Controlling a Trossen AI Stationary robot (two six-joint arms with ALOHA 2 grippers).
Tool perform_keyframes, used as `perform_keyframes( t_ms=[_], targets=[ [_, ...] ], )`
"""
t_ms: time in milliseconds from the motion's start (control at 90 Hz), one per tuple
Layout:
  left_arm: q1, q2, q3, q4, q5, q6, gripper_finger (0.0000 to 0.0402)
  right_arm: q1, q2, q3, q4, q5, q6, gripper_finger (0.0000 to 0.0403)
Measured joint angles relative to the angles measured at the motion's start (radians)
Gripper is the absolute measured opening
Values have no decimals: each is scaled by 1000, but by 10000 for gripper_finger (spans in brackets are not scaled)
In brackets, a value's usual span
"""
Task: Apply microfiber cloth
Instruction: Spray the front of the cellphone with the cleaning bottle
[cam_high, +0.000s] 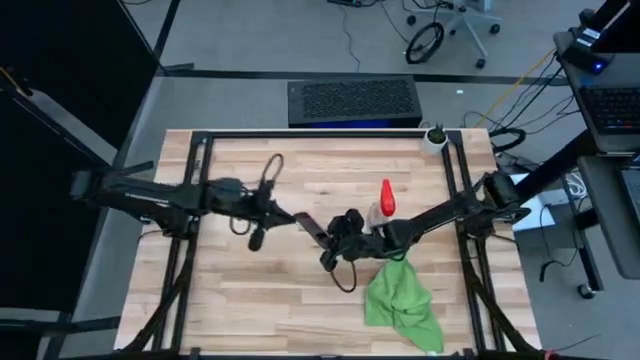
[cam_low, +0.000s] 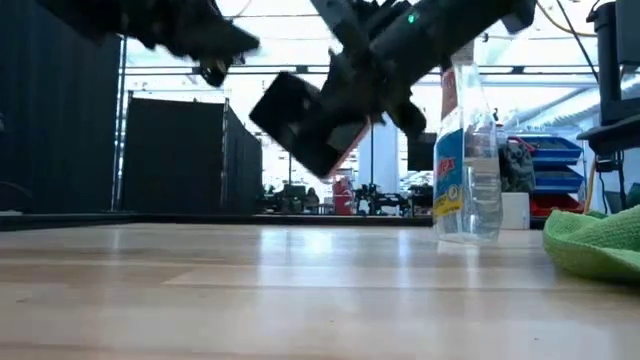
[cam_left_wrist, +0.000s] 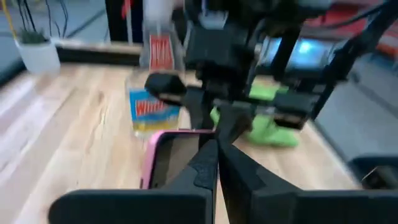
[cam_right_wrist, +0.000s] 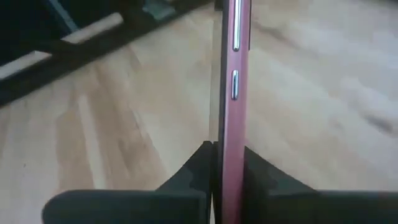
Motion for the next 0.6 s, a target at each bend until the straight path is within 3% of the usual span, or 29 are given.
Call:
perform_keyframes(
  t_ms=[322, 522, 600],
  targets=[
    [37, -164, 23, -2, -8, -45, 9, -11, -147, 1, 52, 37, -220, 20],
    [78, -167, 30, 11, -8, -53, 93, -37, -219, 2, 192, 27, -473, 20],
    [95, -160, 30, 51, -15, -52, 137, -64, -248, 4, 224, -27, -557, 20]
  ],
)
